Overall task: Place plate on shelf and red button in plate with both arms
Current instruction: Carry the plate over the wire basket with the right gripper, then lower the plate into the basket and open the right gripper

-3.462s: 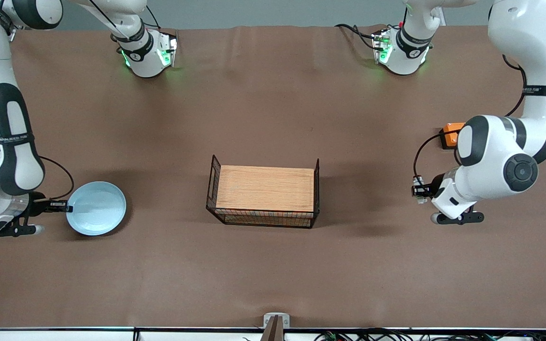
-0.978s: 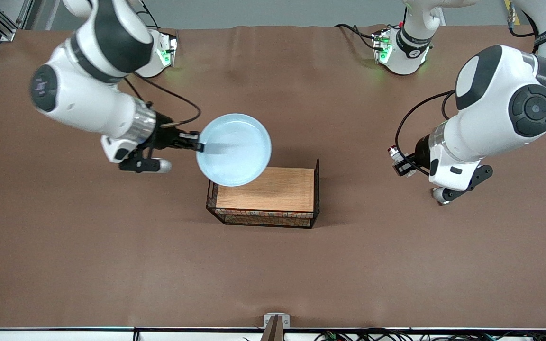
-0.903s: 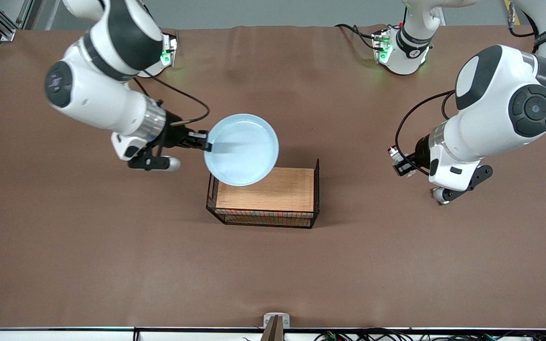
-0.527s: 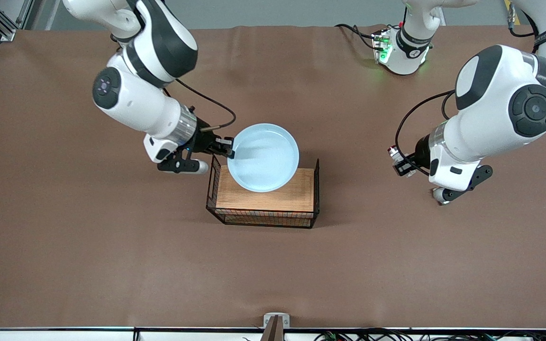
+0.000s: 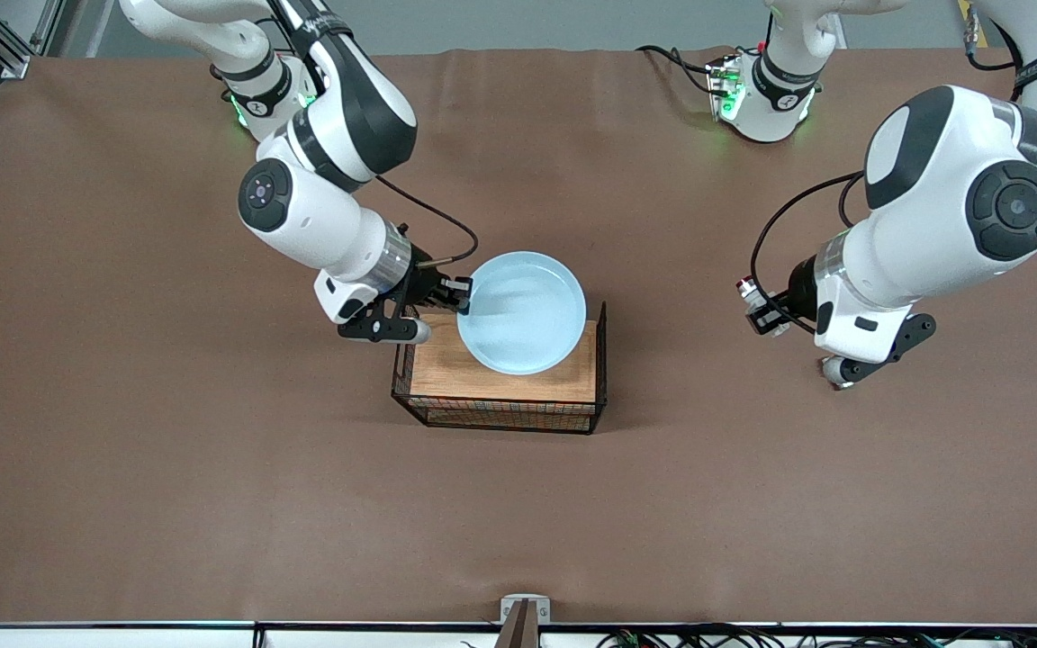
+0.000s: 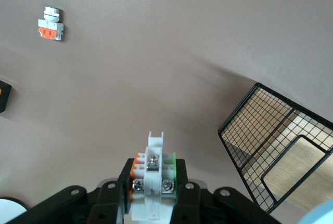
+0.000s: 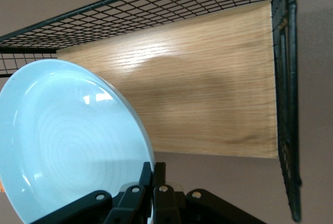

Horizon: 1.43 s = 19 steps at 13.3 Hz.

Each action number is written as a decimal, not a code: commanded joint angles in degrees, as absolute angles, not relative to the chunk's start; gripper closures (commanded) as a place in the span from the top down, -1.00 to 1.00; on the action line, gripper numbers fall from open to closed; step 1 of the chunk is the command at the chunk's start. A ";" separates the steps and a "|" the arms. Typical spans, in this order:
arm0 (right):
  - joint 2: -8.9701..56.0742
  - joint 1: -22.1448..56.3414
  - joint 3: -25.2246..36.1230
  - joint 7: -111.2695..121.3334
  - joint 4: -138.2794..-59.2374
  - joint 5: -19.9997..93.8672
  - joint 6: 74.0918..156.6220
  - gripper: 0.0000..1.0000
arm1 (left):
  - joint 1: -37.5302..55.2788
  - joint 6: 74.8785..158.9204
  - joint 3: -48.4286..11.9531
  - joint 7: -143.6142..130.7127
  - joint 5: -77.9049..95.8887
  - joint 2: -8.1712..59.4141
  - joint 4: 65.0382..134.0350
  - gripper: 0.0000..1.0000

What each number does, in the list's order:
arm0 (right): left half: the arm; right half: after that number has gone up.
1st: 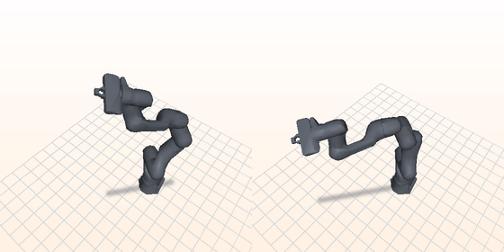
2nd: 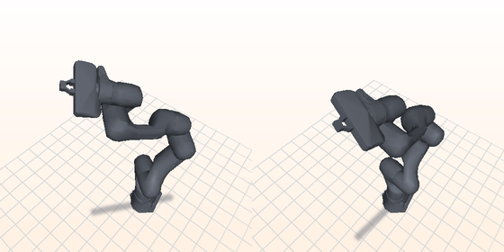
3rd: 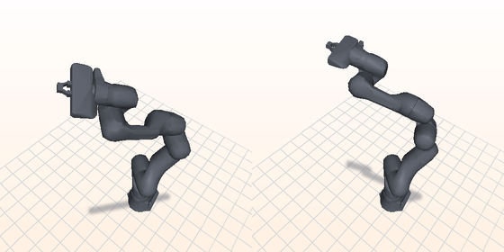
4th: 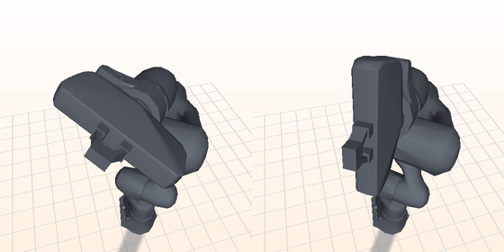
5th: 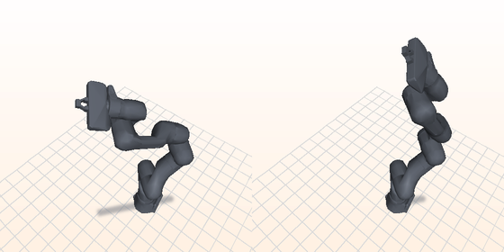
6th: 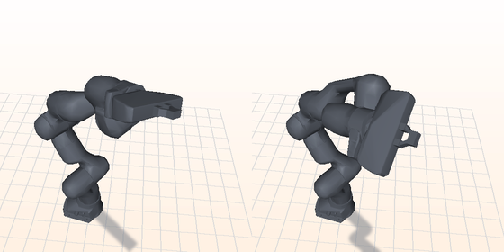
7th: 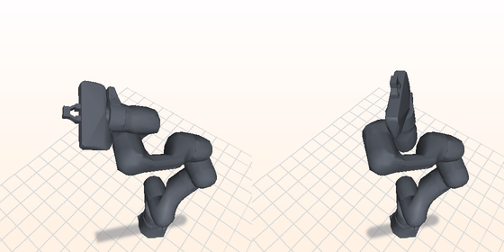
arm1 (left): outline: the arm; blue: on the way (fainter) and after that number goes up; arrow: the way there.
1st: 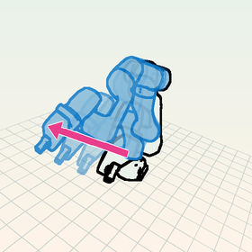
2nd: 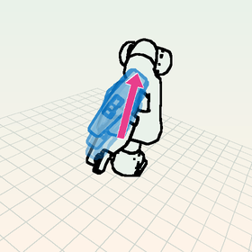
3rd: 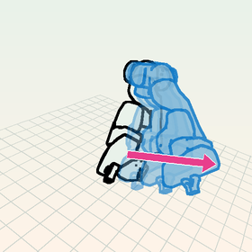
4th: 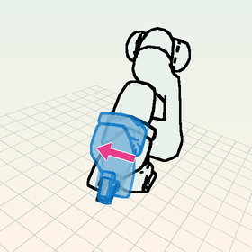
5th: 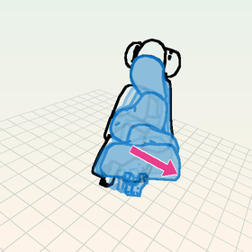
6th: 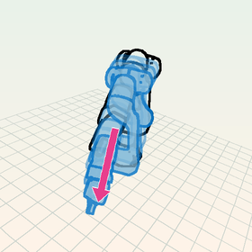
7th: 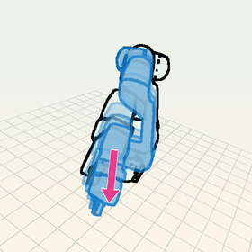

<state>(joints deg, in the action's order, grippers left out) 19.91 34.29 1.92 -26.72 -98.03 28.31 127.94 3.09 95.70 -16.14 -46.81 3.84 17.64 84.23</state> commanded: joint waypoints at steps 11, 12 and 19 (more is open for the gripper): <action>25.22 35.51 2.81 -27.25 -97.03 28.39 133.77 -1.00 | 3.08 94.83 -16.52 -47.81 3.16 17.84 83.67 -0.61; 25.31 35.51 2.81 -27.25 -97.03 28.39 134.29 -1.00 | 3.08 94.83 -16.52 -47.81 3.16 17.75 83.67 -0.61; 26.72 35.51 2.81 -27.33 -96.94 28.48 135.96 -0.99 | 3.08 94.83 -16.52 -47.81 3.16 17.84 83.67 -0.61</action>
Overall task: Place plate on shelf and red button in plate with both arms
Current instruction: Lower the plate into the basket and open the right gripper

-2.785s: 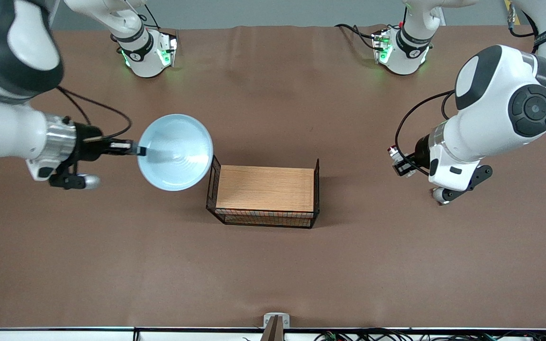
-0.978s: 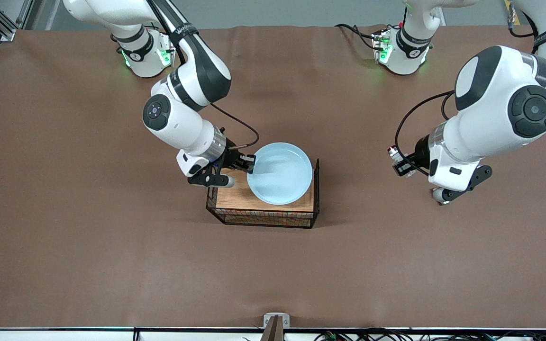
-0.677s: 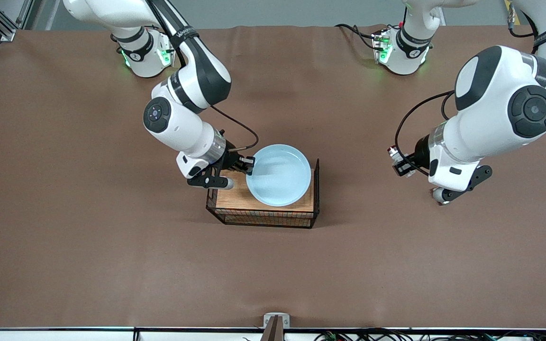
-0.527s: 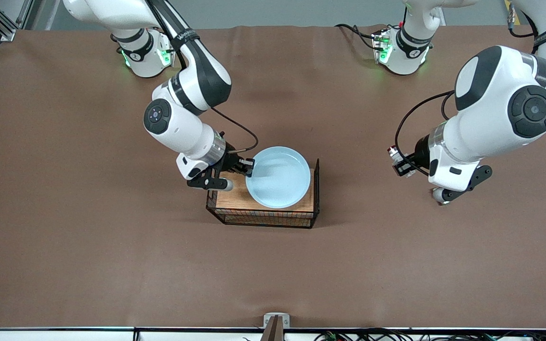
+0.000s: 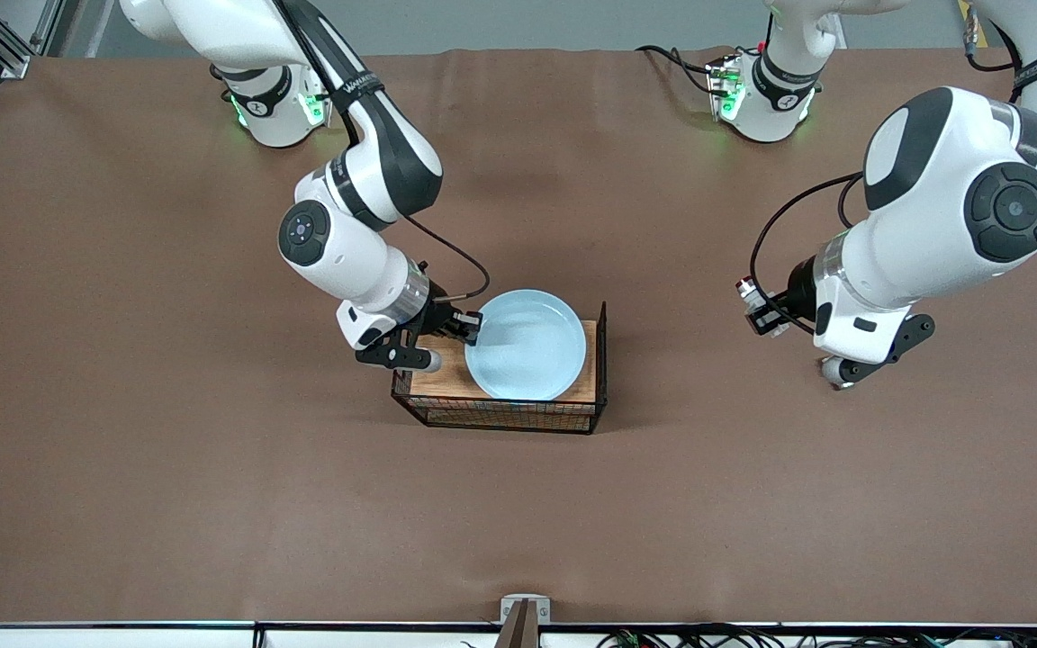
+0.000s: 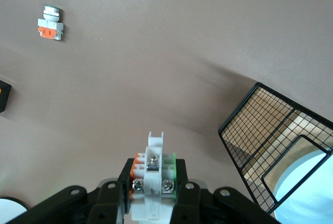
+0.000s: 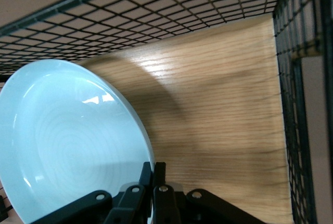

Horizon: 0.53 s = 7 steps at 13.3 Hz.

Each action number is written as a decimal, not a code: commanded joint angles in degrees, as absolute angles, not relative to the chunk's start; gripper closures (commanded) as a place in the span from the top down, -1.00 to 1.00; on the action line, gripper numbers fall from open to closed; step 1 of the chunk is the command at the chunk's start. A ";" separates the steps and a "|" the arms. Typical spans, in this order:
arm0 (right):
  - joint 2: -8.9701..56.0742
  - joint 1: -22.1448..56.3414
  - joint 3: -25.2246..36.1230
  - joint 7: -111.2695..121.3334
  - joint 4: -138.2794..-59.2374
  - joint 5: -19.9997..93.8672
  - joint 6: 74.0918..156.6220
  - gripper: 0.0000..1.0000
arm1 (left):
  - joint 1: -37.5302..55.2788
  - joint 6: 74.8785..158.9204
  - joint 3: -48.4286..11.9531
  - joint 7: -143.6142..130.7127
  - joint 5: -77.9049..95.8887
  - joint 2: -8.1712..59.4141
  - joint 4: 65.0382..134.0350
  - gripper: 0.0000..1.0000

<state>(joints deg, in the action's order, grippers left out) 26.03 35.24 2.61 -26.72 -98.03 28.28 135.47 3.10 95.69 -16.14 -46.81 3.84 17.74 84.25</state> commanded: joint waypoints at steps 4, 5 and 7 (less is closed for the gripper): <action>27.16 35.77 2.81 -27.42 -96.94 28.48 136.14 -0.97 | 3.16 94.83 -16.52 -47.81 3.16 17.84 83.67 -0.60; 27.25 35.77 2.81 -27.42 -96.94 28.48 136.14 -0.96 | 3.16 94.83 -16.52 -47.81 3.16 17.84 83.67 -0.61; 27.60 35.68 2.81 -27.33 -96.77 28.48 136.23 -0.96 | 3.16 94.83 -16.52 -47.81 3.16 17.84 83.67 -0.60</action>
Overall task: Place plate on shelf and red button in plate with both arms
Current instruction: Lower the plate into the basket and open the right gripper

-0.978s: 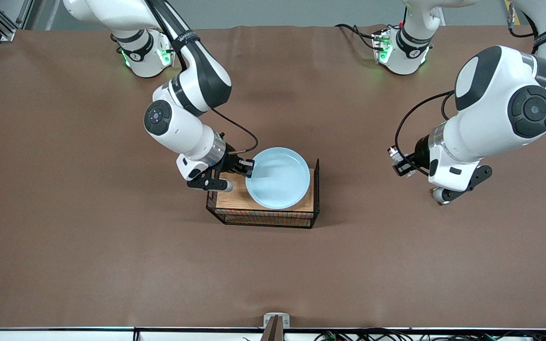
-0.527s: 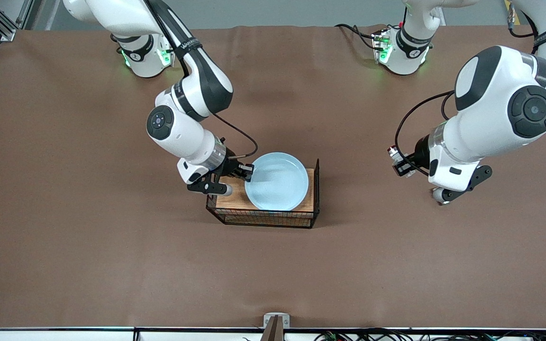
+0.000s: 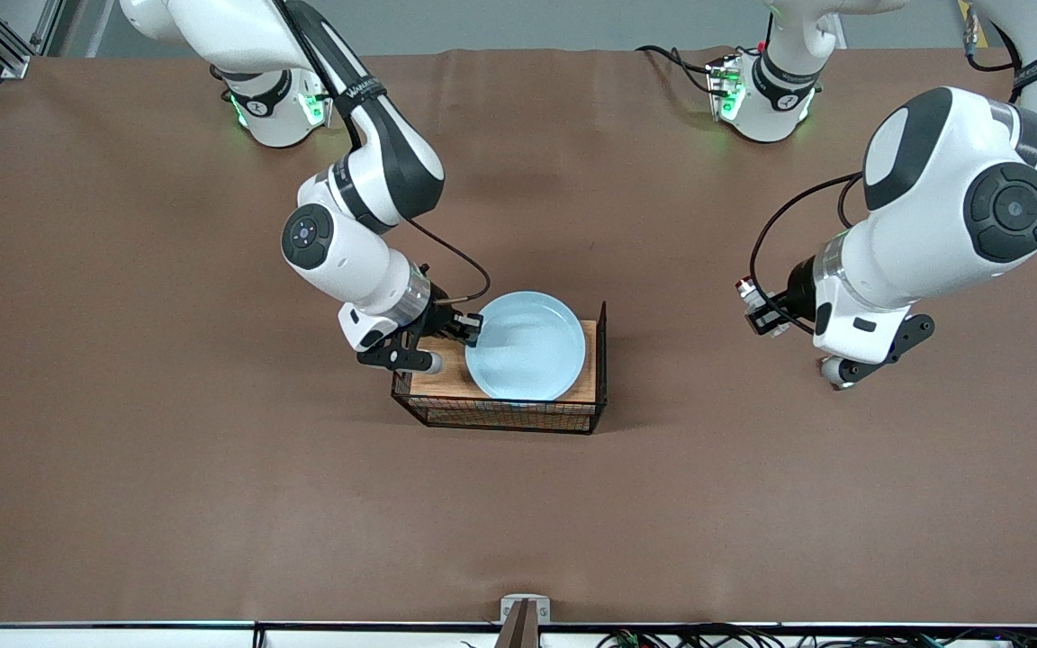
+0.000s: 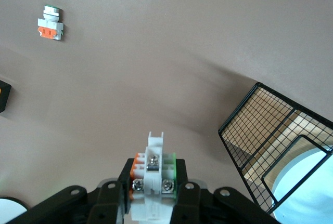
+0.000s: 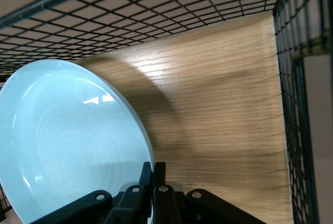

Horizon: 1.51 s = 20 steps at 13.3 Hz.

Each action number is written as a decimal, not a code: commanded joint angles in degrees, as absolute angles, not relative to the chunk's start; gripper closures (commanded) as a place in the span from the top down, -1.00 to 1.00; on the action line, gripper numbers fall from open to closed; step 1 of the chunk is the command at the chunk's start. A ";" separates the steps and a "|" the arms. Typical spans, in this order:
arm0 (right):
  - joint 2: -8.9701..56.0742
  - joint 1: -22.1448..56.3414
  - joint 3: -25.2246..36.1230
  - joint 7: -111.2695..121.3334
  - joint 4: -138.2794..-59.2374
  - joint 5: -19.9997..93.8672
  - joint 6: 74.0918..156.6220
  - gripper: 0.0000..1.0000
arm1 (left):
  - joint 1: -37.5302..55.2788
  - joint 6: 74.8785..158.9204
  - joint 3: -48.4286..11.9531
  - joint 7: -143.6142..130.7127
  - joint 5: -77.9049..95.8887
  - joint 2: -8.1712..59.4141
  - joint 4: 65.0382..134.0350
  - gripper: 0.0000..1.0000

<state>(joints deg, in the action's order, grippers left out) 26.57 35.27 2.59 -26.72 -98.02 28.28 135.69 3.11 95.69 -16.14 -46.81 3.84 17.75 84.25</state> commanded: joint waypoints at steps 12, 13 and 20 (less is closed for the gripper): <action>29.00 35.77 2.90 -26.98 -94.23 28.39 137.11 1.00 | 3.16 95.01 -16.52 -47.81 3.16 17.93 83.67 -0.60; 29.00 35.86 2.90 -27.07 -94.04 28.39 136.94 1.00 | 3.16 95.01 -16.52 -47.81 3.16 17.93 83.67 -0.60; 28.83 35.86 3.08 -30.30 -89.22 28.30 131.76 1.00 | 3.16 95.01 -16.52 -47.81 3.16 17.93 83.67 -0.60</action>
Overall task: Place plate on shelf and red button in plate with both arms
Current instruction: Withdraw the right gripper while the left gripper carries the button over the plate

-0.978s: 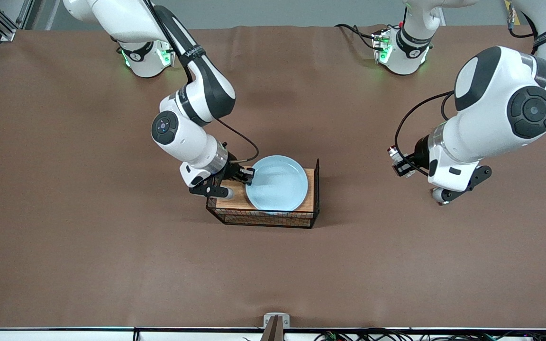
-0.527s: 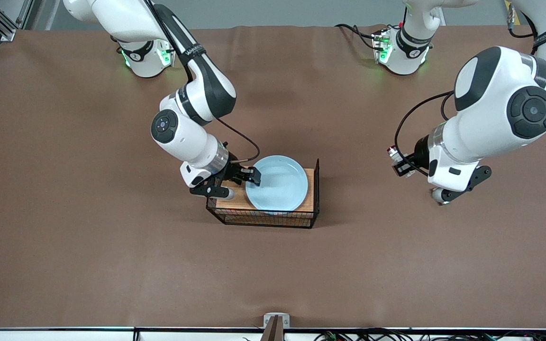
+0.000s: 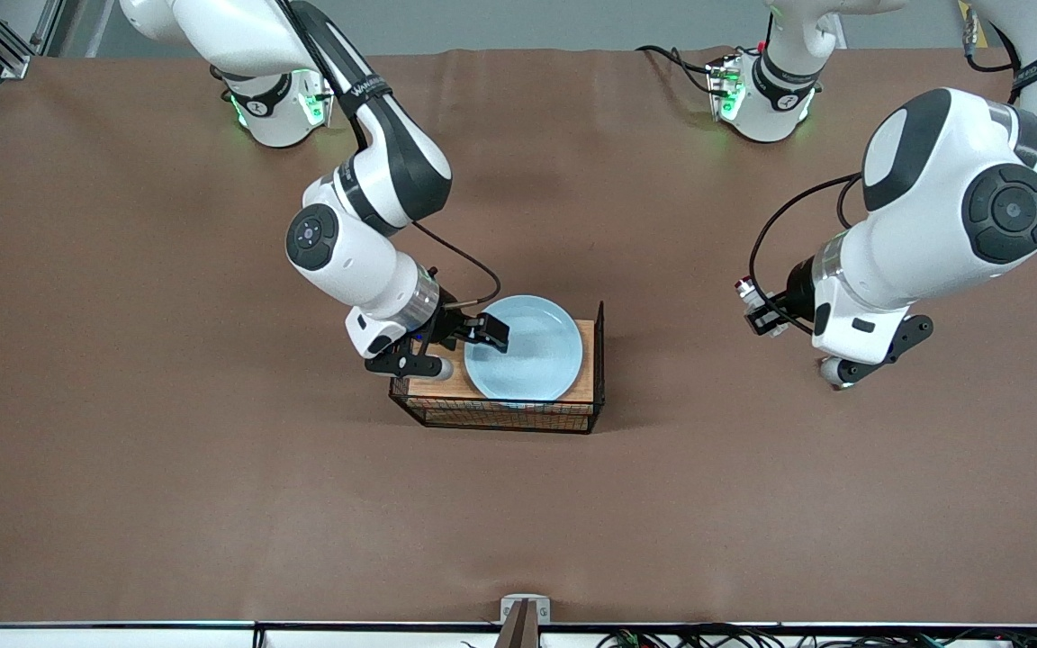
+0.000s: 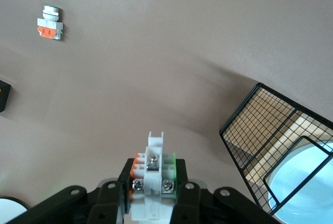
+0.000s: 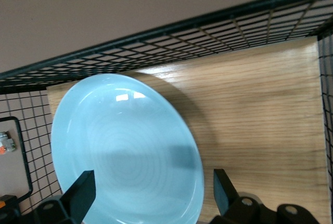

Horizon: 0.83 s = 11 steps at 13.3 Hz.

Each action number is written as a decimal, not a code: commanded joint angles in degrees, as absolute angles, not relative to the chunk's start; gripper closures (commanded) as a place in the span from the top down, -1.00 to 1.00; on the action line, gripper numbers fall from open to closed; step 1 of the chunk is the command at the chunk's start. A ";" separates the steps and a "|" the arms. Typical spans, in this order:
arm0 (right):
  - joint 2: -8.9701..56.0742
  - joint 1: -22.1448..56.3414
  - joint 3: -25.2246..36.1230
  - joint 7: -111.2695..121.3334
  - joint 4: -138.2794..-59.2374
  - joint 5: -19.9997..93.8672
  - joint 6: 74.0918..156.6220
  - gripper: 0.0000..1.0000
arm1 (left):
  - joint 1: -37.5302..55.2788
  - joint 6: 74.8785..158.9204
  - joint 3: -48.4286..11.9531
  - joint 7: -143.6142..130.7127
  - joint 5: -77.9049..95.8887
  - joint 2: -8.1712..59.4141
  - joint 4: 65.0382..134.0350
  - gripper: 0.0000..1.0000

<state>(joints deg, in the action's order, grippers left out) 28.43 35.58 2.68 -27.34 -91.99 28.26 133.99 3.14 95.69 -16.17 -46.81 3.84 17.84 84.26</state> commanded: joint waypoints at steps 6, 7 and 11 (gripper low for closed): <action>28.83 32.88 5.53 -34.45 -75.86 27.69 111.65 1.00 | 3.86 94.92 -17.75 -51.66 2.99 17.40 82.45 -0.60; 28.65 31.83 5.89 -34.11 -75.07 26.90 109.53 1.00 | 3.95 94.92 -18.28 -53.77 3.08 17.40 81.83 -0.60; 27.34 26.64 5.80 -28.41 -74.44 18.30 101.71 1.00 | 5.70 95.01 -21.79 -66.58 2.99 18.01 80.26 -0.60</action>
<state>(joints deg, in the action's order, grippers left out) 28.27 28.70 6.43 -31.30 -75.03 21.57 105.30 4.37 95.71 -20.79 -60.83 3.84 17.75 82.10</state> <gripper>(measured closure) 0.000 0.661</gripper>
